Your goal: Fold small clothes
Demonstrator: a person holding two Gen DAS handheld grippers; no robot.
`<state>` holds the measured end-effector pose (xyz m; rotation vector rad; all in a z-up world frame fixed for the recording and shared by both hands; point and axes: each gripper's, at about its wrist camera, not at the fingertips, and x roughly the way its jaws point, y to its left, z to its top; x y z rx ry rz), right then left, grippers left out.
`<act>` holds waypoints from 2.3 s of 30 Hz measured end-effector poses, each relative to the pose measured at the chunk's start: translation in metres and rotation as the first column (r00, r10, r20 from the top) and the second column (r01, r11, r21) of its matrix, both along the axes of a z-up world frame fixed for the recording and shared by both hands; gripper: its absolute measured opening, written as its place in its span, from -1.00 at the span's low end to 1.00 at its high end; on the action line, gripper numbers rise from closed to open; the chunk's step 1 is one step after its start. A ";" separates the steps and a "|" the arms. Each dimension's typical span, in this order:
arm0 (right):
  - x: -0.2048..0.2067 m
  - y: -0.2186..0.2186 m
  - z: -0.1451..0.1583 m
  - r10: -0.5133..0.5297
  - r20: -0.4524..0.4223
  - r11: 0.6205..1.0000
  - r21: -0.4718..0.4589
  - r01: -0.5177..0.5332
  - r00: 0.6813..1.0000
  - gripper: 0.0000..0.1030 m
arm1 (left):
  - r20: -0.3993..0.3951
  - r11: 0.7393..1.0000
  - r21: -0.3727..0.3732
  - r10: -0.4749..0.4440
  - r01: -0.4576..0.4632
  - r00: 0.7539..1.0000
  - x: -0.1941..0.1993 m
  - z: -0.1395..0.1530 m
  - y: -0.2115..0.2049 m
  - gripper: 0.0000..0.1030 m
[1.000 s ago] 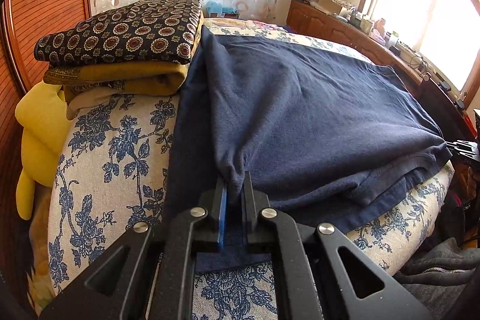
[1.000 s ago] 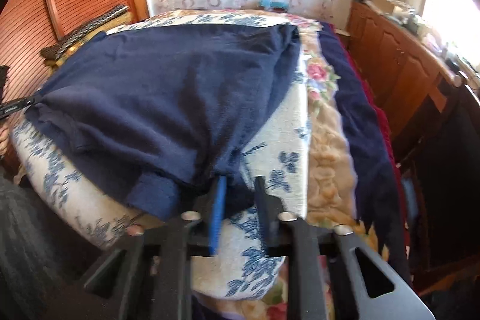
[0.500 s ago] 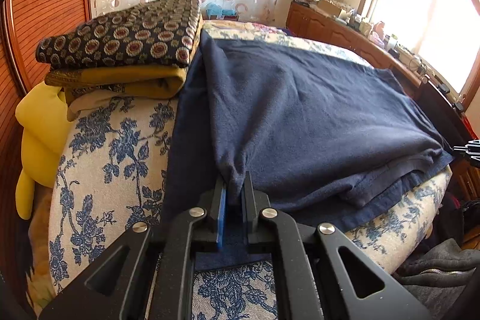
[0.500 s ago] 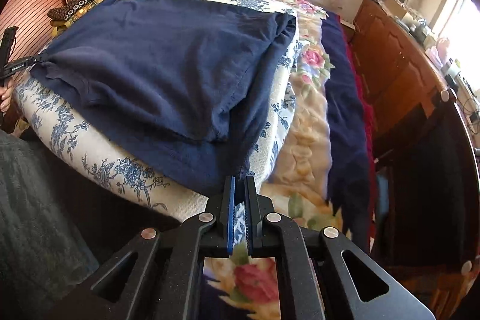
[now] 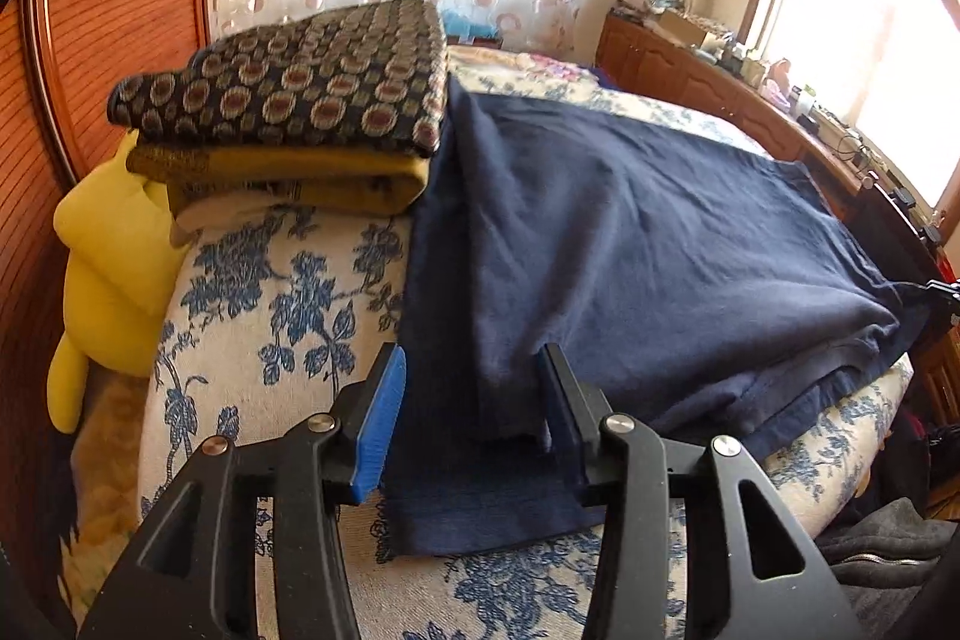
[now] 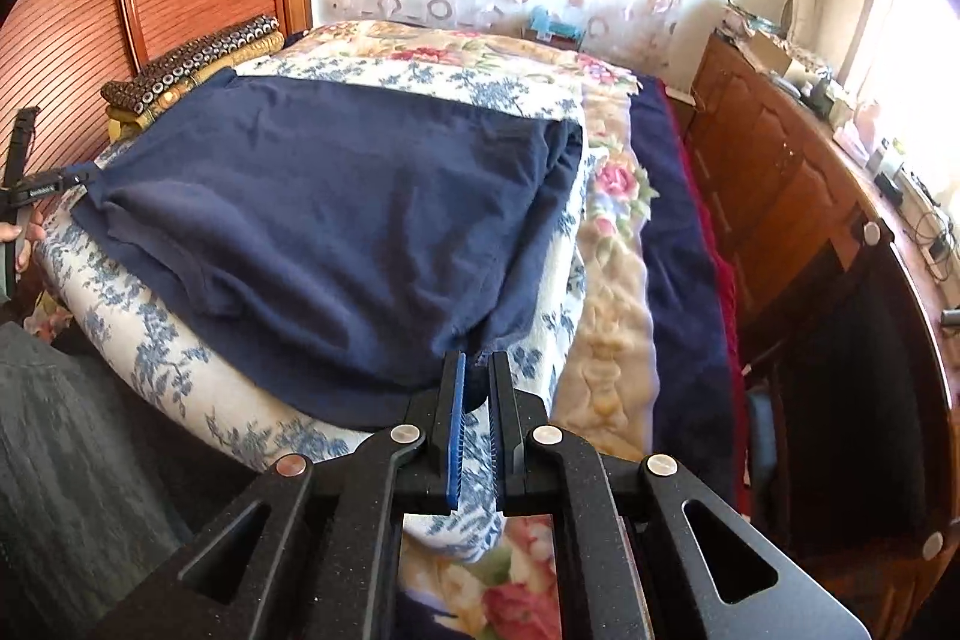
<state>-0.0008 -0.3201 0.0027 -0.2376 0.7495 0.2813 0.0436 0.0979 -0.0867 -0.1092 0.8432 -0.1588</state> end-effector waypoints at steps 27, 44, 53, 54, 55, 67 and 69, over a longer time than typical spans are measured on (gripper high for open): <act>0.062 0.106 -0.066 0.101 0.049 0.992 0.065 -0.104 0.994 0.00 | -0.014 0.999 0.039 0.010 -0.010 1.000 0.006 -0.011 -0.005 0.26; 0.053 0.111 -0.096 0.024 0.139 0.989 0.144 -0.045 0.990 0.14 | 0.088 0.999 0.045 -0.009 0.005 0.996 -0.004 -0.017 -0.008 0.02; 0.053 0.100 -0.097 0.014 0.130 0.980 0.195 -0.040 0.991 0.14 | 0.072 0.998 -0.037 -0.040 0.043 0.997 -0.003 -0.009 -0.015 -0.81; 0.053 0.100 -0.097 0.014 0.129 0.980 0.196 -0.040 0.991 0.14 | 0.088 0.997 -0.049 -0.051 0.056 0.995 -0.004 -0.003 -0.018 -0.82; 0.053 0.100 -0.097 0.015 0.129 0.980 0.197 -0.040 0.992 0.14 | 0.100 0.996 -0.054 -0.058 0.064 0.993 -0.005 0.002 -0.021 -0.82; 0.052 0.073 -0.080 -0.051 0.150 0.979 0.201 0.020 0.987 0.14 | 0.270 0.946 -0.041 -0.298 0.320 0.916 0.043 0.098 -0.114 -0.83; 0.050 0.061 -0.074 -0.078 0.157 0.977 0.210 0.044 0.984 0.14 | 0.287 0.927 -0.029 -0.351 0.374 0.892 0.053 0.112 -0.140 -0.83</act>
